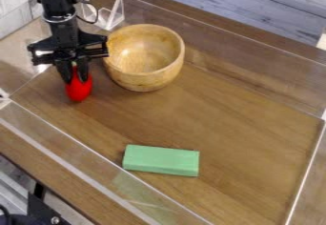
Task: Move the red object to the left side of the table
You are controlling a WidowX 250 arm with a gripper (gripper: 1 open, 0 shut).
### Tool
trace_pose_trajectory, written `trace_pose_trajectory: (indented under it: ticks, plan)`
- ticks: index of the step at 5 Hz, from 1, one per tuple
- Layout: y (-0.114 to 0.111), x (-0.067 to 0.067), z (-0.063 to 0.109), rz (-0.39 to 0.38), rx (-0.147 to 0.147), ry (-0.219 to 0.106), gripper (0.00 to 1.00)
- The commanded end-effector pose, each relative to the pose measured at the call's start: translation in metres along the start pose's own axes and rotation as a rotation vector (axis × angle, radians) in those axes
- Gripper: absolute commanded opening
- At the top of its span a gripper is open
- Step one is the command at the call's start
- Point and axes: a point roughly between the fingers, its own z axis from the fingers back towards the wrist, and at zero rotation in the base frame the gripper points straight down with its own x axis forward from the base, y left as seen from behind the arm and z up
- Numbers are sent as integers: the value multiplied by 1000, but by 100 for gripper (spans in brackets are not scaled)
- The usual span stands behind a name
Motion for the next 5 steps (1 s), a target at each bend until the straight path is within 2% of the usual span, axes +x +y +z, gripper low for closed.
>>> trace_pose_trajectory:
  ticks: [1, 2, 3, 4, 5]
  plan:
    - [-3, 10, 1, -29, -6, -29, 0]
    - [-4, 11, 10, -78, -15, -37, 100]
    - [-5, 11, 21, -129, -29, -48, 100]
    - [-17, 6, 44, -171, -63, -81, 100]
    - [-36, -4, 81, -232, -104, -133, 100]
